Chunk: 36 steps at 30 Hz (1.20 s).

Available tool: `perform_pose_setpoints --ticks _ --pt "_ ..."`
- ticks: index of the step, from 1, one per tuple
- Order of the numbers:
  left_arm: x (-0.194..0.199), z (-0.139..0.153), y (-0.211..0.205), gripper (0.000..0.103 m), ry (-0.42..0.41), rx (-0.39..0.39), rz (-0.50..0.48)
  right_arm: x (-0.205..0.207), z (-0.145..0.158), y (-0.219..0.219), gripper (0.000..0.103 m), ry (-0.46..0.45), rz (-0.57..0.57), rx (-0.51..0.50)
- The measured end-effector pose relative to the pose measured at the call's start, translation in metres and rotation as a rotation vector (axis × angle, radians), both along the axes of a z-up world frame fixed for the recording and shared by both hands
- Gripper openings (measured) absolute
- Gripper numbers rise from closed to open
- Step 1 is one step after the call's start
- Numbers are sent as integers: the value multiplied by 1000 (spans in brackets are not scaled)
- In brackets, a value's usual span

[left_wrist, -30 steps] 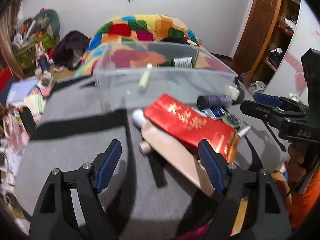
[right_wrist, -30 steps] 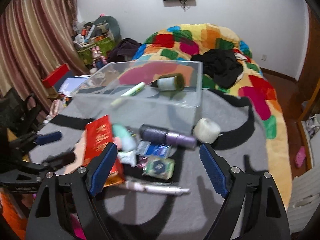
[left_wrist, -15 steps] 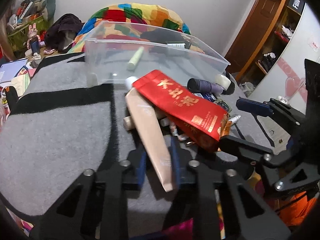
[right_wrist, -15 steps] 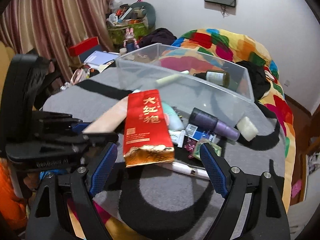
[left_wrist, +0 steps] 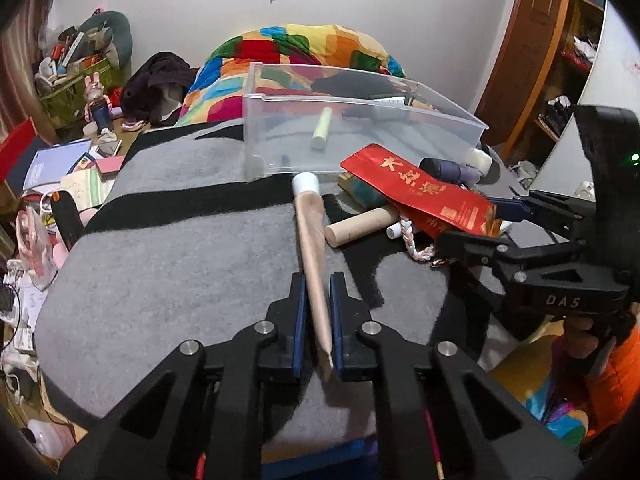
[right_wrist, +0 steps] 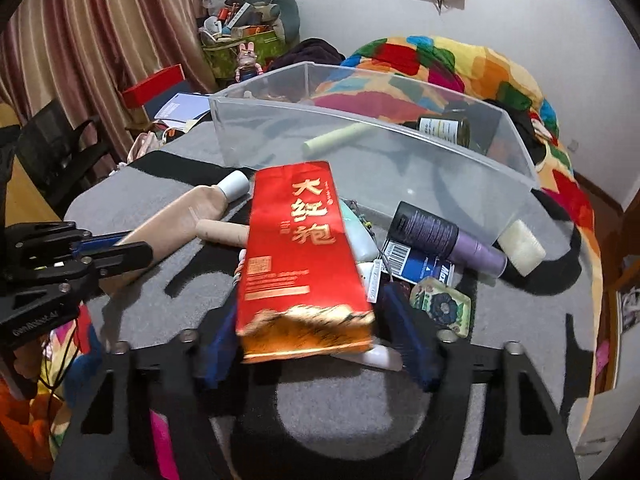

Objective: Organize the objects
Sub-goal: 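Carry beige tube and red tea package over the clear box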

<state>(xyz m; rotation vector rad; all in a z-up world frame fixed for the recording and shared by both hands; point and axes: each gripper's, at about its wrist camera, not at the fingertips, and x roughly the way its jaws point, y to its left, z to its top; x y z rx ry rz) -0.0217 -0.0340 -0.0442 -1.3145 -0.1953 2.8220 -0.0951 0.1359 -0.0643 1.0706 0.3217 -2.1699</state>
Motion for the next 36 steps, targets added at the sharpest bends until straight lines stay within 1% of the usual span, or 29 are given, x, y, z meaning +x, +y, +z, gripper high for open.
perform_pose_setpoints --ticks 4,10,15,23,30,36 --pt "-11 -9 2 10 -5 -12 12 2 3 4 54 10 -18 -18" --pt "-8 -6 -2 8 40 -18 46 6 14 13 53 44 -47 -58" --pt "4 10 -9 8 84 11 59 12 31 18 53 77 -46 -111" --pt "16 45 -8 8 175 7 55 22 56 22 53 137 -38 -161" --pt "-1 66 -8 8 229 8 54 7 72 27 53 163 -96 -182" --pt "-28 69 -13 8 229 18 68 -20 77 29 53 169 -176 -182"
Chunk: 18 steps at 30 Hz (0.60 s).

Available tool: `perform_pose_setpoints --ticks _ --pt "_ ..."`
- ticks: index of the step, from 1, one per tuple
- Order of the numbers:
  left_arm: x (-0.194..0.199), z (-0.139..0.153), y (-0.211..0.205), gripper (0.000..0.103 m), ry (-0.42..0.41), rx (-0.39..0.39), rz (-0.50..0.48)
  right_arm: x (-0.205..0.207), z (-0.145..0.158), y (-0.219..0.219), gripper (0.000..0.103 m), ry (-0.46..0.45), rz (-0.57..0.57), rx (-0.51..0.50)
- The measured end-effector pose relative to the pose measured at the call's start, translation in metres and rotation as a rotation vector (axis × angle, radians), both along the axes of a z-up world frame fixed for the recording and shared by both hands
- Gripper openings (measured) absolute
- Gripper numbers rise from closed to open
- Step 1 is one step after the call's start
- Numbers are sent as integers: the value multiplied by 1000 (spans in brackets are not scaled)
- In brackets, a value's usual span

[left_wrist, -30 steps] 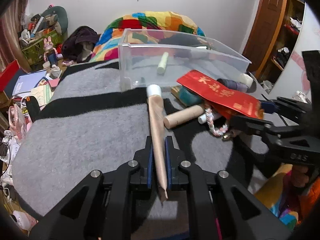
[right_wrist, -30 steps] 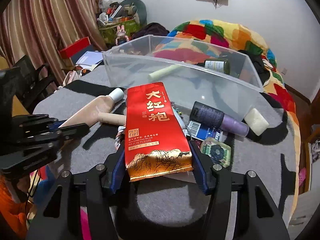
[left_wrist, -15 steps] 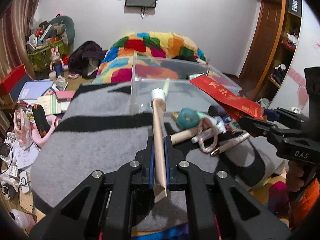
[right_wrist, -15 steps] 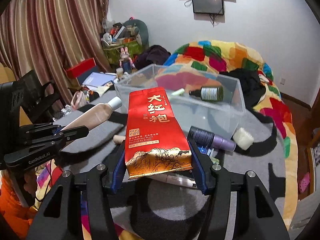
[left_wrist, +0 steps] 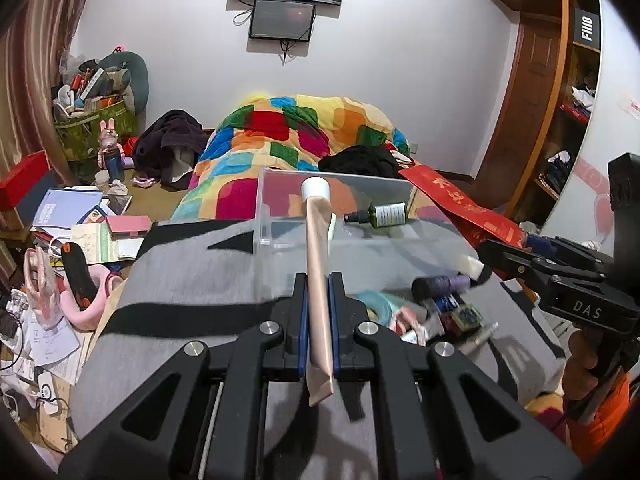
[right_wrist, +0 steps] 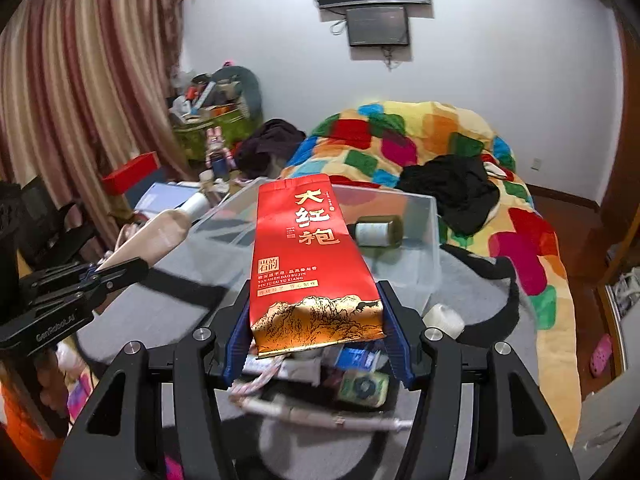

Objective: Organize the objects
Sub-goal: 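Carry beige tube and red tea package over the clear box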

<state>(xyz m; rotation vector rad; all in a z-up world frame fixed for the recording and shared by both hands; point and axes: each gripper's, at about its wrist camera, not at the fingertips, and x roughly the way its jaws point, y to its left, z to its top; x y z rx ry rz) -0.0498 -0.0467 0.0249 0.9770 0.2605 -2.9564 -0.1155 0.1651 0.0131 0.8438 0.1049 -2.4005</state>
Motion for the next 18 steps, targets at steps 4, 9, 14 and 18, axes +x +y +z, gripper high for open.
perform_pose_setpoints --ticks 4,9,14,18 --pt "-18 -2 -1 8 -16 1 2 -19 -3 -1 53 -16 -26 3" --pt "-39 -7 -2 8 -37 1 4 -40 -9 -9 53 -49 -26 20" --pt "-61 -13 -6 8 -76 22 -1 -54 -11 -20 53 -63 4 39" --pt "-77 -15 -8 8 -100 24 -1 -63 -11 -32 53 -63 45 70"
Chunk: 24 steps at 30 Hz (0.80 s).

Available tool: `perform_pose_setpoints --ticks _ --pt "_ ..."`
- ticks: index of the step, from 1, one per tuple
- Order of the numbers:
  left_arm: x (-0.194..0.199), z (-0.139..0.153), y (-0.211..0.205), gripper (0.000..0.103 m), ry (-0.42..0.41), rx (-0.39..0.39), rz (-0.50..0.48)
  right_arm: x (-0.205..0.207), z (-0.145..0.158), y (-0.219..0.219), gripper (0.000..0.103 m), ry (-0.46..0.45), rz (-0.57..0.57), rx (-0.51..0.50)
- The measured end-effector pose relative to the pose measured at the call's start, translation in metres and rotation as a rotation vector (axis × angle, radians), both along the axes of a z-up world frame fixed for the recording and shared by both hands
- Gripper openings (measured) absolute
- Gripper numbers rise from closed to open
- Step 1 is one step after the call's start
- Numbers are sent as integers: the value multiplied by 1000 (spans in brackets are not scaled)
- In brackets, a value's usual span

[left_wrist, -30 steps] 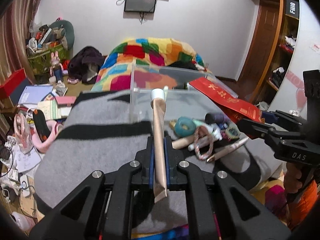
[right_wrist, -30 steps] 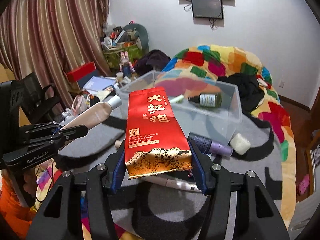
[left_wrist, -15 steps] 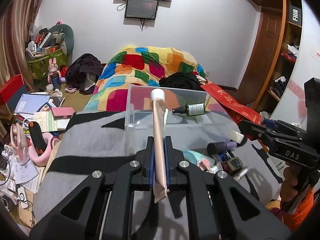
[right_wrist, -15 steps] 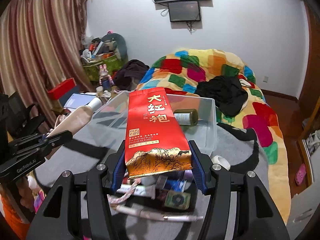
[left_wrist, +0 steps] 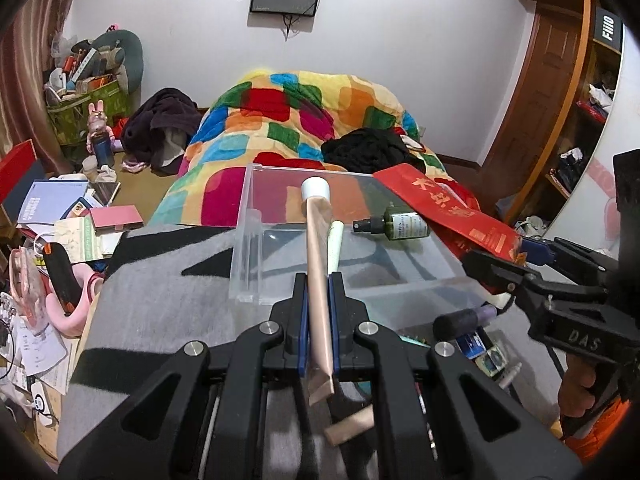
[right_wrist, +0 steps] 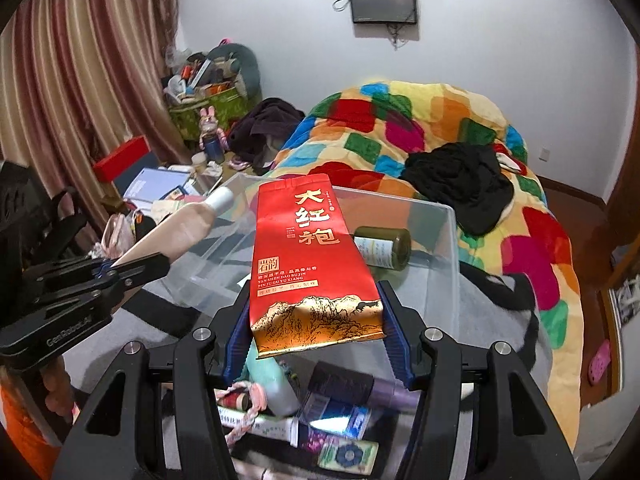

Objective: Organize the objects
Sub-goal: 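Carry beige tube and red tea package over the clear box, then open left gripper over box while right gripper releases red package inside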

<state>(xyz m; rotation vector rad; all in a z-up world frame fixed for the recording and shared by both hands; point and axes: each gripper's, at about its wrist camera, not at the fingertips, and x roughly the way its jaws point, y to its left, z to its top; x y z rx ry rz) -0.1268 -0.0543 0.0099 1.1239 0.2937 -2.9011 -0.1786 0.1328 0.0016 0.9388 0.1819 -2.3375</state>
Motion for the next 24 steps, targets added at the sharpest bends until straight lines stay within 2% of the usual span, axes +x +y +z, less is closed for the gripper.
perform_pose_setpoints --ticks 5,14,18,22,24 --pt "-17 -4 -1 8 -28 13 -6 -15 -7 -13 53 -18 44 35" --pt "-31 -8 8 10 -56 -10 -37 -38 -22 -18 55 -53 17 85" --pt "-27 -6 14 10 -47 -27 -50 -34 -21 -9 66 -48 7 83" --pt "-22 -2 17 11 -40 -29 -56 -26 -16 -3 66 -30 1 79" --pt "-19 2 17 16 -32 -25 -57 -22 -13 0 66 -18 -1 80"
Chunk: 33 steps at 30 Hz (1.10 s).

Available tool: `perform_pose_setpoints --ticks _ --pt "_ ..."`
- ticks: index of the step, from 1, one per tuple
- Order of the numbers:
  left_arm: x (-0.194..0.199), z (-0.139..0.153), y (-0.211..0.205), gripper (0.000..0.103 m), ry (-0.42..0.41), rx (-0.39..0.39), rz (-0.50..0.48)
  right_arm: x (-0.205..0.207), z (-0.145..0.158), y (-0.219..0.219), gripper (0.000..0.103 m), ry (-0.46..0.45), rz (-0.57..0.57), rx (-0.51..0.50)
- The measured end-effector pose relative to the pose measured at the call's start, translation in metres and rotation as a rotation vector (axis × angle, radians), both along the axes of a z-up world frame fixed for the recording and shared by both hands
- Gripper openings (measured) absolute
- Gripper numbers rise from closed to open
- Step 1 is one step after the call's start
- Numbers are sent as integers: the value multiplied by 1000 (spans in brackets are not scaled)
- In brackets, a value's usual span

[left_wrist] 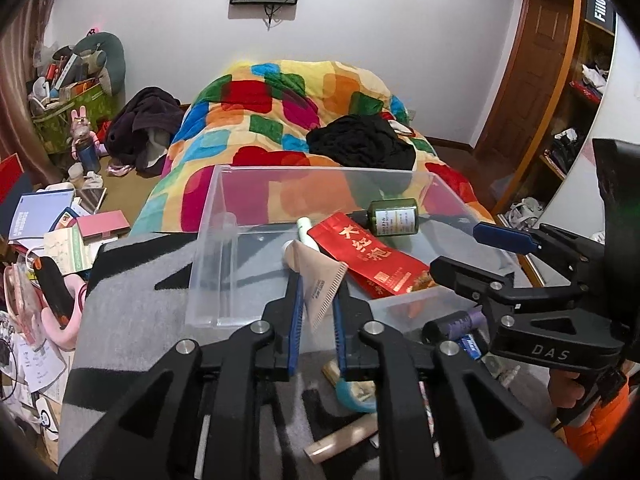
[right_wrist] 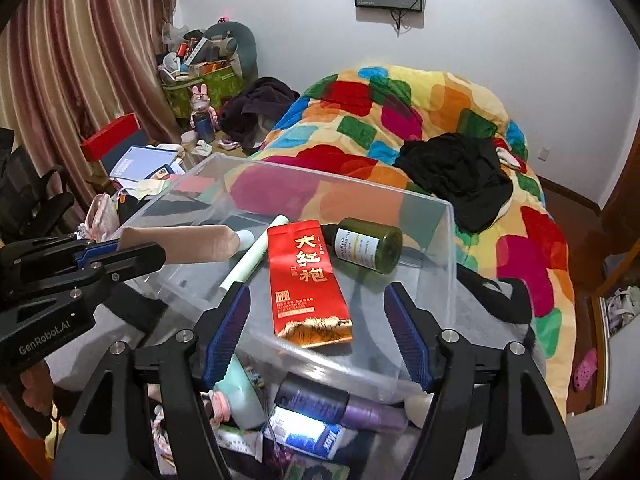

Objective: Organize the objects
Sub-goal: 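Open left gripper over box while right gripper releases red package inside, then grasp teal tape ring with left gripper while right gripper grasps white tape roll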

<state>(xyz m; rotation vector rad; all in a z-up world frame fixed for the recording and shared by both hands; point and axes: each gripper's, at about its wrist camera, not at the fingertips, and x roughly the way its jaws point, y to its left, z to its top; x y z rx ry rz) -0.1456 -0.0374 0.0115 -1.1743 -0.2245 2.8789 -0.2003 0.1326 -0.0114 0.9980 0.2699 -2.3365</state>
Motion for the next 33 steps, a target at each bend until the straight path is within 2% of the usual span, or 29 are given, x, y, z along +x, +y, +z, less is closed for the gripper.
perform_pose_setpoints --ticks 6,9,11,13,19,27,33 --pt "14 15 2 29 43 -18 5 14 9 6 67 30 -2 -5" --pt "21 22 3 43 64 -27 6 21 12 9 68 40 -6 -11" --pt "26 26 4 56 81 -35 9 25 15 12 70 46 -9 -16" --pt "32 29 6 61 98 -46 14 29 18 16 74 54 -13 -26" --pt "47 31 13 77 111 -67 3 46 24 27 77 91 -20 -17" --pt "64 11 19 79 54 -62 -25 65 23 60 81 108 -60 -27" --pt "62 -18 31 79 -22 -72 -63 67 4 88 81 55 -110 -27"
